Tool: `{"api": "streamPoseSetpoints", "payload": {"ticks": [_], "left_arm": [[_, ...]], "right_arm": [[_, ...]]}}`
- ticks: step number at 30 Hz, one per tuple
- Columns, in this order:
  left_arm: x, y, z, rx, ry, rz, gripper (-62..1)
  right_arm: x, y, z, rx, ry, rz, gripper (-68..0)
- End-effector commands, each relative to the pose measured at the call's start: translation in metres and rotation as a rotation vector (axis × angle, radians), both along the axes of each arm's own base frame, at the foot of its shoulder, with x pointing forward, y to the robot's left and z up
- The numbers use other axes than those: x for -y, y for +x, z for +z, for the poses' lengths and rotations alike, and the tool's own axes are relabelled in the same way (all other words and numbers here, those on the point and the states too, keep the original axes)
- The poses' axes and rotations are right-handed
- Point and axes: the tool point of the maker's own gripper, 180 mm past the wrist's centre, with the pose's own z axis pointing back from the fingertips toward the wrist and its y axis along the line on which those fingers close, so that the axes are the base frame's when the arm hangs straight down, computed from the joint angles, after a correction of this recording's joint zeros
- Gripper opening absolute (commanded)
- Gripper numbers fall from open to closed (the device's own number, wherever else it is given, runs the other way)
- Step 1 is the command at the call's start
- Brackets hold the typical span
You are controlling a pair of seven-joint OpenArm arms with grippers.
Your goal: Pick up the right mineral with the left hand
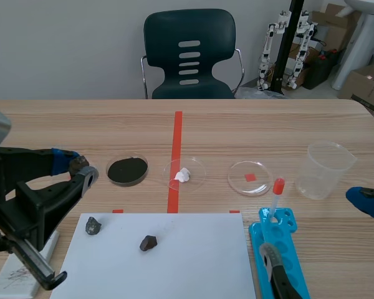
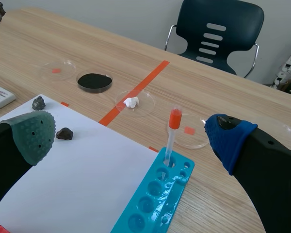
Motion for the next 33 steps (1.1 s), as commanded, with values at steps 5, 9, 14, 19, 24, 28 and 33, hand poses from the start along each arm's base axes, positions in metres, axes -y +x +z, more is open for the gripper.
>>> {"api": "streamPoseSetpoints", "payload": {"ticks": [5, 9, 14, 19, 24, 28, 33], "left_arm": [[0.008, -0.017, 0.002, -0.034, -0.033, -0.012, -51.8], [0.008, -0.024, -0.005, -0.07, -0.032, -0.011, -51.8], [0.007, -0.027, -0.007, -0.081, -0.03, -0.011, -51.8], [0.007, -0.027, -0.007, -0.081, -0.028, -0.011, -51.8], [0.007, -0.027, -0.007, -0.081, -0.028, -0.011, -51.8], [0.007, -0.027, -0.007, -0.081, -0.028, -0.011, -51.8], [0.007, -0.027, -0.007, -0.081, -0.028, -0.011, -51.8]], "right_arm": [[-0.001, 0.001, 0.006, 0.02, 0.015, 0.007, -2.0], [-0.001, 0.001, 0.006, 0.02, 0.015, 0.007, -2.0], [-0.001, 0.001, 0.006, 0.019, 0.015, 0.007, -2.0], [-0.001, 0.001, 0.006, 0.019, 0.015, 0.007, -2.0], [-0.001, 0.001, 0.006, 0.019, 0.015, 0.007, -2.0], [-0.001, 0.001, 0.006, 0.019, 0.015, 0.007, -2.0], [-0.001, 0.001, 0.006, 0.019, 0.015, 0.007, -2.0]]}}
